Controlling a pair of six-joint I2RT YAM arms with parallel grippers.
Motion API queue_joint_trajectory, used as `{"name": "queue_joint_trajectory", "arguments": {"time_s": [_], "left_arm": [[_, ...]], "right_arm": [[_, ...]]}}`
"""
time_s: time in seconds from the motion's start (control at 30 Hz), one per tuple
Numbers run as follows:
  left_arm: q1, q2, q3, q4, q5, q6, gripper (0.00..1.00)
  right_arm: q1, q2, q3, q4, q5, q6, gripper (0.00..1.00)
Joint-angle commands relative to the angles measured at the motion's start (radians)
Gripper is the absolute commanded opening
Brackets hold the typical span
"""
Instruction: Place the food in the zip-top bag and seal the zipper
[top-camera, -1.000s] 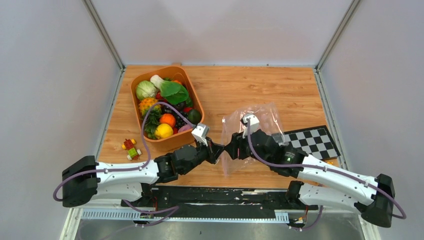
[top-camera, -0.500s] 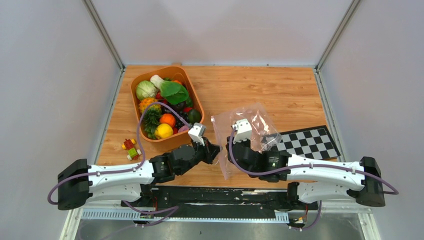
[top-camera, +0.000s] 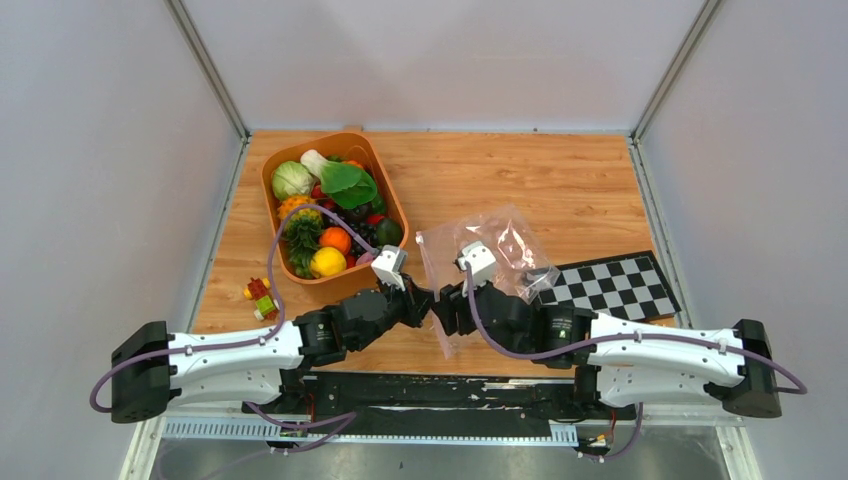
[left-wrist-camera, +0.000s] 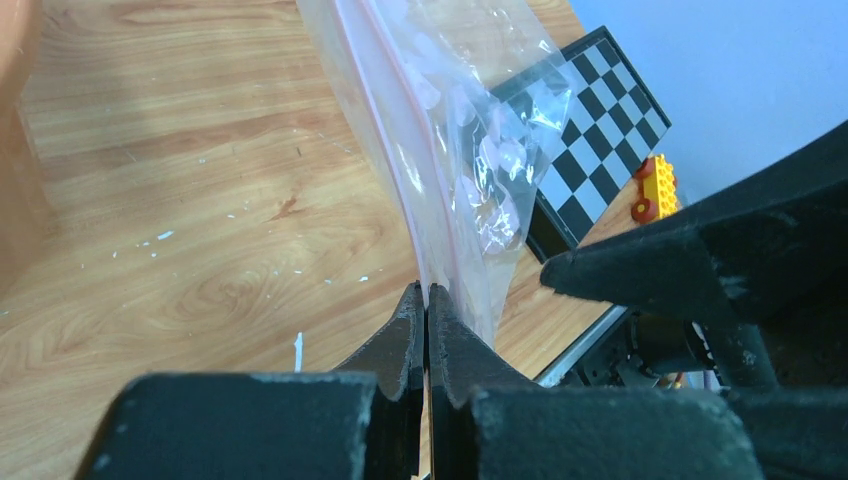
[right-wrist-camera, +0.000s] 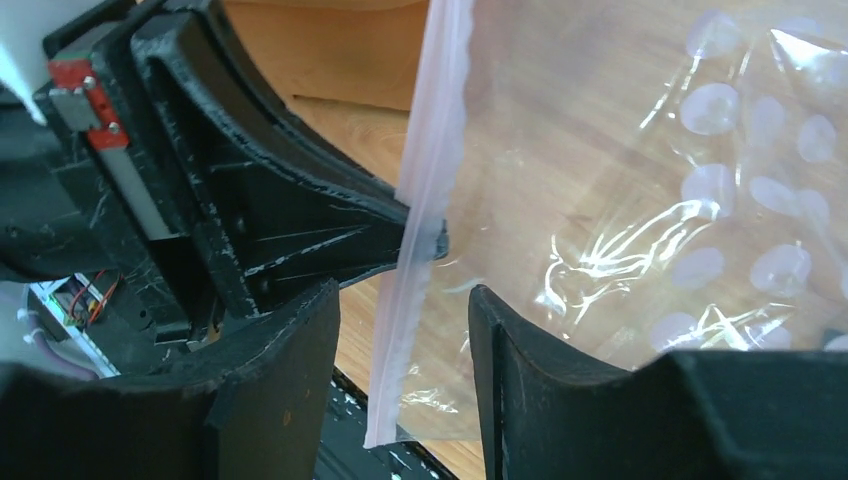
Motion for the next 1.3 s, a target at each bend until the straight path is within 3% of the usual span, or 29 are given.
{"name": "queue_joint_trajectory", "arguments": {"time_s": [0.0,0.3,0.67,0.83,1.27], "left_arm": [[-0.004,-0.021,0.053,-0.017,-0.035,-0.041,0.00],[-0.004,-0.043,0.064,-0.055,-0.041,-0.080,0.00],[-0.004,-0.042,0.073,-0.074,-0.041,-0.084,0.00],[-0.004,-0.037,0.075,-0.069,-0.025,-0.083,0.00],[-0.004,-0.045,0.092,-0.096,0.005,-0.055,0.00]], "right_arm": [[0.020,0.047,0.003,0.054,-0.047,-0.062,0.51],[0.078,0.186,0.084,-0.046,0.185,-0.060,0.41],[0.106,0.152,0.053,-0.046,0.319,-0.011,0.25],[0.105,0.130,0.039,-0.071,0.409,0.074,0.24],[0.081,0.126,-0.010,0.098,0.408,-0.026,0.25]]}}
